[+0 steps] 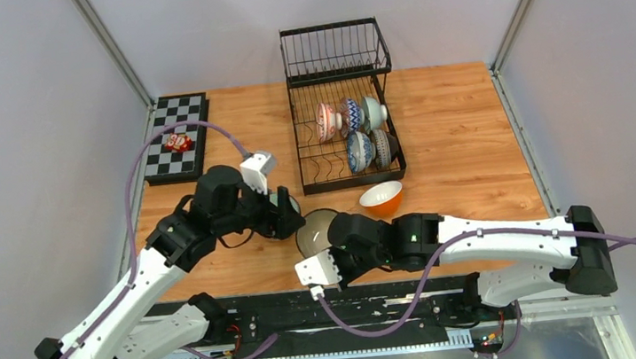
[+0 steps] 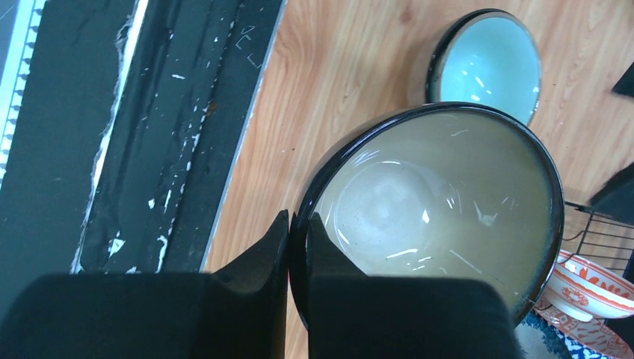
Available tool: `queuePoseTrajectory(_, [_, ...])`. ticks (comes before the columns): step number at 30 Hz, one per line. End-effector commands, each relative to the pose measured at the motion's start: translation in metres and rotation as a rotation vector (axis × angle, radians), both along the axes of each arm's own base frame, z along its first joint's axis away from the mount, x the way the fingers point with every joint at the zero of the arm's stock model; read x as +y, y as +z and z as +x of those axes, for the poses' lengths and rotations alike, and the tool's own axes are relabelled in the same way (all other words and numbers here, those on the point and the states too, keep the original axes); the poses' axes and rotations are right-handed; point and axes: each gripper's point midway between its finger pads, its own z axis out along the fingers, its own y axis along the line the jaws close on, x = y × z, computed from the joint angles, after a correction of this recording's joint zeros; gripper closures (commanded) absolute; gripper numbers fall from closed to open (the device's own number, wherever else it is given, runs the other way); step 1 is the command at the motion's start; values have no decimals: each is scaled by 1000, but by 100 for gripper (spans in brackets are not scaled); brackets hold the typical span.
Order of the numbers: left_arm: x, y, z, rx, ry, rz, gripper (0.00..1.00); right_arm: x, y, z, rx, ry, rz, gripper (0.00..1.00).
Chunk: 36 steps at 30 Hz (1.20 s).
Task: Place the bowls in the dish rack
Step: Adjust the bowl.
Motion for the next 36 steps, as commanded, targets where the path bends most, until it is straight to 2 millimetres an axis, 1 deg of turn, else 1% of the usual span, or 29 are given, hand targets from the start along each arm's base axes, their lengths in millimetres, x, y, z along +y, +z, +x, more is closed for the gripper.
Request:
queuePoseTrajectory(1, [-12, -13, -14, 17, -86, 73, 23, 8, 25, -7, -52, 82, 4, 97])
queuePoseTrajectory(7, [-18, -37, -21, 47, -112, 181, 28, 7, 26, -16, -59, 113, -17, 97])
queuePoseTrajectory(11, [-20, -48, -24, 60, -121, 233, 35, 7, 30, -17, -65, 113, -23, 97])
queuePoseTrajectory(13, [-21, -53, -24, 68, -121, 251, 41, 8, 31, -17, -65, 111, -26, 97])
queuePoseTrajectory(20, [-30, -63, -24, 89, -143, 273, 71, 16, 38, -11, -68, 68, -39, 97])
queuePoseTrajectory(23, [-32, -66, -25, 97, -153, 276, 90, 16, 40, -6, -85, 44, -49, 97])
queuePoseTrajectory(24, [-32, -67, -25, 99, -153, 279, 99, 16, 41, -5, -90, 37, -48, 97])
queuePoseTrajectory(29, [-34, -70, -24, 102, -146, 277, 100, 17, 50, 8, -134, -32, -30, 97])
queuePoseTrajectory(32, [-37, -70, -19, 87, -131, 258, 100, 15, 61, 16, -154, -86, 16, 86])
queuePoseTrajectory(34, [-37, -68, -13, 69, -100, 255, 100, 11, 69, 21, -165, -135, 57, 74])
queuePoseTrajectory(36, [-36, -63, -6, 46, -63, 247, 100, 6, 76, 24, -161, -175, 105, 67])
